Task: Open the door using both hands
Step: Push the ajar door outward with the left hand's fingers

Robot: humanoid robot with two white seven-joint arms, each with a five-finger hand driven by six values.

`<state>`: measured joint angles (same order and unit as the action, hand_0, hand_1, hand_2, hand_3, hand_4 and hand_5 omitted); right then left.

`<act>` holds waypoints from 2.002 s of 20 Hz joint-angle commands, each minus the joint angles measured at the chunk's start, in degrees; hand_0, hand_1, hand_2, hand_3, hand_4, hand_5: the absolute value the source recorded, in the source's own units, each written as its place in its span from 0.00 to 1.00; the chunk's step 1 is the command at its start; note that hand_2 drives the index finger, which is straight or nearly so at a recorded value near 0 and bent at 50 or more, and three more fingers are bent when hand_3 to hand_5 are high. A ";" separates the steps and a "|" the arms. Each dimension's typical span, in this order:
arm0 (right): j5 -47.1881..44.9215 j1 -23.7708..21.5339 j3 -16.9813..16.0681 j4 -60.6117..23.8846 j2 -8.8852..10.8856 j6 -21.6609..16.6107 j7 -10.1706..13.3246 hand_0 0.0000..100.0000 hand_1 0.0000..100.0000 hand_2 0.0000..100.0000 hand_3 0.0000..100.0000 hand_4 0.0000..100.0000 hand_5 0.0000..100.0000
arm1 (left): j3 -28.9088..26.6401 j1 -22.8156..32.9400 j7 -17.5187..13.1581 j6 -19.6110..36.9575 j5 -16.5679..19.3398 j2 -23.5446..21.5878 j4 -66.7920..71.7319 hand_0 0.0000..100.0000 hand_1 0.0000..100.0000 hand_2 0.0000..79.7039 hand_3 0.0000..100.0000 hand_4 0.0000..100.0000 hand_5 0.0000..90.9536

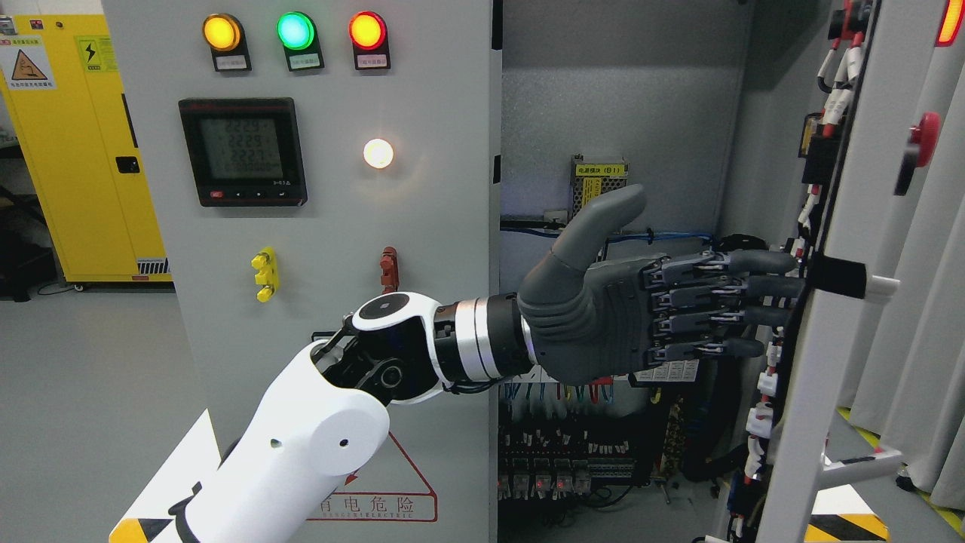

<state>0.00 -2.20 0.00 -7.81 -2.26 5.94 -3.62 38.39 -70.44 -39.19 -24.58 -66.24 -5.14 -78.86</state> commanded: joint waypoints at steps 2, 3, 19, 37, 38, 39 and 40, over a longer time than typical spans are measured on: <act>0.61 0.00 1.76 -0.02 0.06 0.04 -0.07 0.22 0.04 0.00 0.00 0.00 0.00 | 1.60 -0.13 1.83 0.06 1.20 6.80 0.90 0.00 0.00 0.00 0.00 0.00 0.00; 0.61 0.00 1.76 -0.02 -0.02 0.04 0.01 0.22 0.04 0.00 0.00 0.00 0.00 | 1.60 -0.13 1.83 0.06 1.20 6.89 0.90 0.00 0.00 0.00 0.00 0.00 0.00; 0.61 0.00 1.67 -0.02 -0.02 0.04 -0.07 0.22 0.04 0.00 0.00 0.00 0.00 | 1.77 0.66 12.20 0.50 1.99 11.28 -5.42 0.00 0.00 0.00 0.00 0.00 0.00; 0.61 0.00 1.67 -0.02 -0.02 0.04 -0.07 0.22 0.05 0.00 0.00 0.00 0.00 | 8.45 1.89 20.99 5.42 6.47 15.42 -3.85 0.00 0.00 0.00 0.00 0.00 0.00; 0.61 0.00 1.67 -0.02 -0.02 0.04 -0.07 0.22 0.05 0.00 0.00 0.00 0.00 | 8.89 1.89 20.99 5.68 6.39 15.51 -3.67 0.00 0.00 0.00 0.00 0.00 0.00; 0.61 0.00 1.67 -0.02 -0.02 0.04 -0.07 0.22 0.05 0.00 0.00 0.00 0.00 | 9.59 1.89 20.99 6.21 6.30 15.51 -3.41 0.00 0.00 0.00 0.00 0.00 0.00; 0.61 0.00 1.67 -0.02 -0.02 0.04 -0.07 0.22 0.05 0.00 0.00 0.00 0.00 | 10.29 1.80 20.99 6.91 6.30 15.51 -3.14 0.00 0.00 0.00 0.00 0.00 0.00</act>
<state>0.00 -2.20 0.00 -7.82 -2.28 5.93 -3.66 44.16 -68.65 -18.28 -19.00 -59.77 8.83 -83.08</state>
